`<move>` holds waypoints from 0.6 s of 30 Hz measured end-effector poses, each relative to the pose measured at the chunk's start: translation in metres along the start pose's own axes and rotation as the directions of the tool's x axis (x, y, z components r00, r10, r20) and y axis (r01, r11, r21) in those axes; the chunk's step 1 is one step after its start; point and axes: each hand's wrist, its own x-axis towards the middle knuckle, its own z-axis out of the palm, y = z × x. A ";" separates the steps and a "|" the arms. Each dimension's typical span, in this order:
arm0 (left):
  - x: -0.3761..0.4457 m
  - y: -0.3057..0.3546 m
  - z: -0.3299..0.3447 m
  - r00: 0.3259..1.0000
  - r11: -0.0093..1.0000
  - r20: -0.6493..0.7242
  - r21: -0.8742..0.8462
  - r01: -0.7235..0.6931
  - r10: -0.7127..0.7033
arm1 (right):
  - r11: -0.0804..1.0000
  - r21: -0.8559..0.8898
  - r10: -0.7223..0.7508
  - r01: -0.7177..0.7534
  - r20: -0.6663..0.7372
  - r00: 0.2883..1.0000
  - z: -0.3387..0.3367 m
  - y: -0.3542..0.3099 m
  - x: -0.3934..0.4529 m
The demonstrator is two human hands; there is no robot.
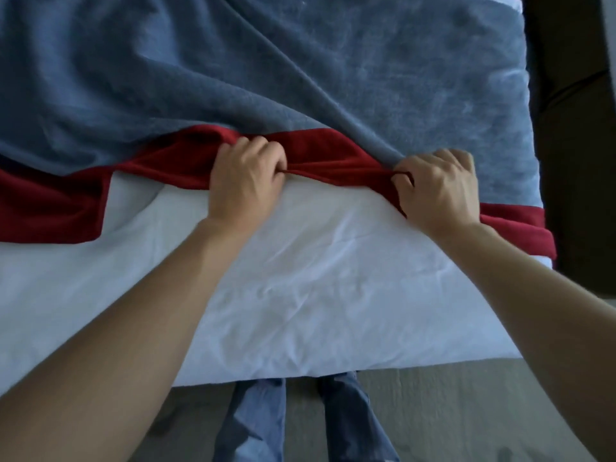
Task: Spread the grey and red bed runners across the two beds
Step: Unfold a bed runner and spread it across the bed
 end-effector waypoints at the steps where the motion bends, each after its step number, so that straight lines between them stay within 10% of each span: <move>1: 0.000 -0.008 -0.003 1.000 1.000 -0.008 0.016 0.006 -0.006 | 1.000 -0.014 0.006 -0.006 -0.007 1.000 -0.001 0.005 0.001; 11: -0.012 0.053 0.017 0.972 0.965 0.072 0.118 -0.233 0.226 | 0.970 0.077 -0.227 0.229 -0.033 0.973 0.002 -0.033 -0.021; 18: -0.009 0.051 0.029 0.972 0.974 0.071 0.012 -0.225 0.224 | 0.997 -0.079 -0.026 0.026 0.003 1.000 0.012 -0.008 -0.036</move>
